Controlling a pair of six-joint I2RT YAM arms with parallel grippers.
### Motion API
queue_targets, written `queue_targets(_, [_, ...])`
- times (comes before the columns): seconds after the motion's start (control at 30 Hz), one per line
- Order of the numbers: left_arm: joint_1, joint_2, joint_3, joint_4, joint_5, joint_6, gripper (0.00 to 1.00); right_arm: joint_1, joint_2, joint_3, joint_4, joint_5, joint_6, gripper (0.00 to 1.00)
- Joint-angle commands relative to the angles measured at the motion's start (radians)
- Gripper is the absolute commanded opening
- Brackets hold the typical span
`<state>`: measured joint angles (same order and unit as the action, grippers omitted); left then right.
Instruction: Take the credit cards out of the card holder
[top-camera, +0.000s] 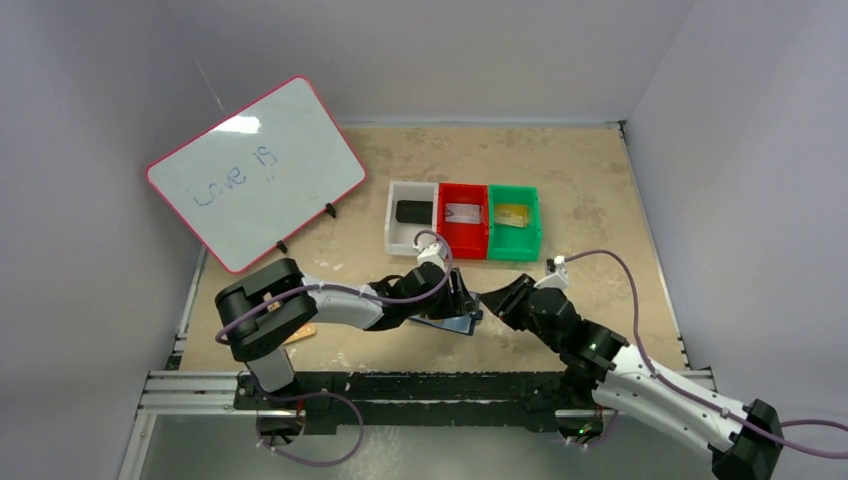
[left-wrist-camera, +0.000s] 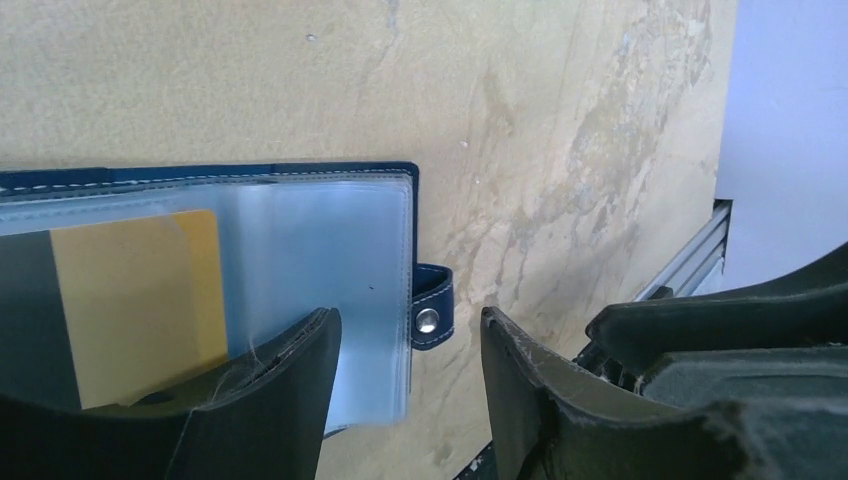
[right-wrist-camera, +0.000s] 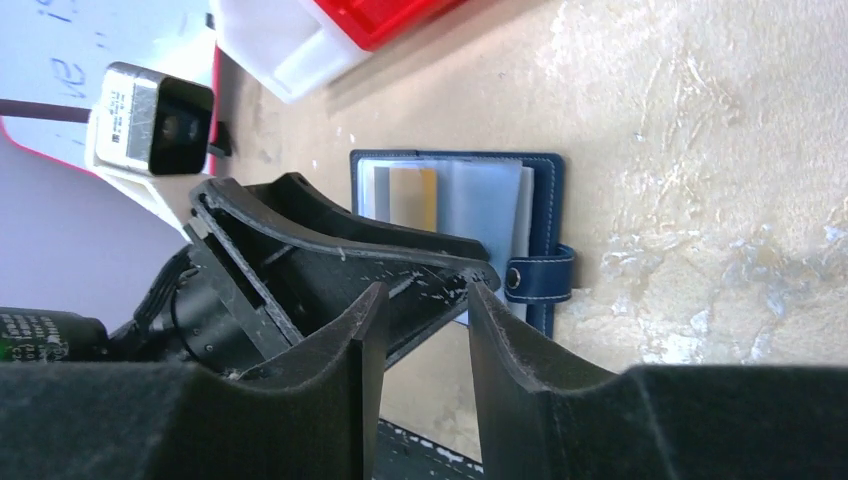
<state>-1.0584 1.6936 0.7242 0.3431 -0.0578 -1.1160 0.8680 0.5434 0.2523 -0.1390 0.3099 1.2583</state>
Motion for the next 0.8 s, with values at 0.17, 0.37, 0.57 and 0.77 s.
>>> queue_targets(0.17, [-0.013,-0.083,0.022,-0.057,-0.036,0.033,0.54,-0.005,0.039,0.032,0.078,0.008,-0.023,0.35])
queue_targets(0.37, [-0.013,-0.182,0.060,-0.219,-0.143,0.094,0.55,-0.004,0.137,0.038,0.217,-0.064,-0.060,0.34])
queue_targets(0.57, [-0.012,-0.210,0.047,-0.302,-0.224,0.090,0.55,-0.005,0.226,0.044,0.342,-0.114,-0.065,0.32])
queue_targets(0.77, [-0.012,-0.280,0.005,-0.331,-0.305,0.064,0.55,-0.004,0.298,0.066,0.413,-0.142,-0.087,0.32])
